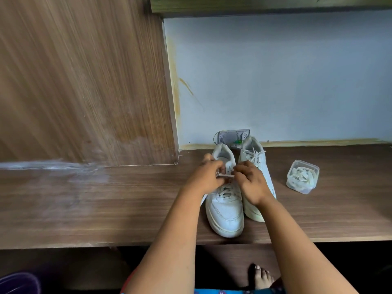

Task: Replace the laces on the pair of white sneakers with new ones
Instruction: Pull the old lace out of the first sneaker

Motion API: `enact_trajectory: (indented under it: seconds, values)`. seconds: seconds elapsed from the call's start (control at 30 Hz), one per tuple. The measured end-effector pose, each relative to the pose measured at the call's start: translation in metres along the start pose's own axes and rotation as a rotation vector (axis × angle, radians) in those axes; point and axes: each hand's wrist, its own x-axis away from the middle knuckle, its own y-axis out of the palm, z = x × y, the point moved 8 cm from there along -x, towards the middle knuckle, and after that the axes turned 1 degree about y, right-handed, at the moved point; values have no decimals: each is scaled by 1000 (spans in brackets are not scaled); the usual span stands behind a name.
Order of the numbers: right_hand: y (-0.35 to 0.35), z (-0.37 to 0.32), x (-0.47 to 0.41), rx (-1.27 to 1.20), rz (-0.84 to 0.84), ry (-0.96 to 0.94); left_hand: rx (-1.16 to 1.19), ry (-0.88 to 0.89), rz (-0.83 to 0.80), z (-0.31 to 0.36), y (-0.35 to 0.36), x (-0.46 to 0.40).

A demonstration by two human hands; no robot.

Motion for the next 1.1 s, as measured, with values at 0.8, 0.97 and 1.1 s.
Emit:
enact_trajectory:
  seconds: [0.8,0.97,1.1]
  values:
    - [3,29,13,-573,208,423,1354,6,111,-12,-92,48]
    - [1,29,11,-520,175,380,507,-306,205,-47,-59,39]
    - [4,30,9,-574,45,379,255,-133,87,-26,-9,19]
